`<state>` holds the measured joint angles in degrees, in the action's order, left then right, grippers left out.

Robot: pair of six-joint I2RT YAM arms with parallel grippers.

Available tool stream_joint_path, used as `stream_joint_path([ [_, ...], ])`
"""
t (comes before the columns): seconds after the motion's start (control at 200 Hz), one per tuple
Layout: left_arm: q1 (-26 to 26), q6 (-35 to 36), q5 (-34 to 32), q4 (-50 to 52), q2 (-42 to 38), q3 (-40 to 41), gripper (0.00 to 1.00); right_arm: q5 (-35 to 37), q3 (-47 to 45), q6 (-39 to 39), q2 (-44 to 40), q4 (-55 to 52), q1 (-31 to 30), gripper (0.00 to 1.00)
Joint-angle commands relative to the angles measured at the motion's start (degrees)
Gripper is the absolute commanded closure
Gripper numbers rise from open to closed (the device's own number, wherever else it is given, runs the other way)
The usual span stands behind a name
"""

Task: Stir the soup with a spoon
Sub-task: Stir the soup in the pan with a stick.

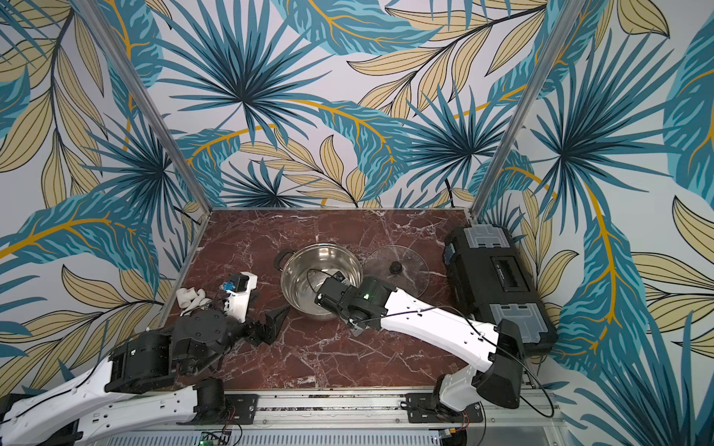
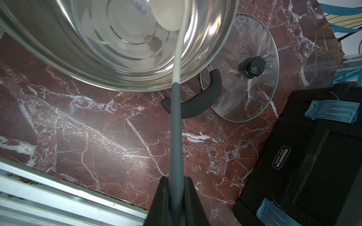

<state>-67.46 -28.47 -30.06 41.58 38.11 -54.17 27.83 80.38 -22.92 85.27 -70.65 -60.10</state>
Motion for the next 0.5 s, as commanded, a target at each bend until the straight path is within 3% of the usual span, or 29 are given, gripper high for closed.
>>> stream_joint_path([
  [0.0, -0.25, 1.6, 4.63, -5.69, -0.86, -0.93, 0.02, 3.45, 1.51, 0.82, 1.93, -0.06, 1.62, 1.0],
  [0.496, -0.22, -2.63, 0.12, -3.32, -5.25, 0.82, 0.0, -3.69, 16.99, 4.99, 15.96, 3.46, 1.2, 1.0],
])
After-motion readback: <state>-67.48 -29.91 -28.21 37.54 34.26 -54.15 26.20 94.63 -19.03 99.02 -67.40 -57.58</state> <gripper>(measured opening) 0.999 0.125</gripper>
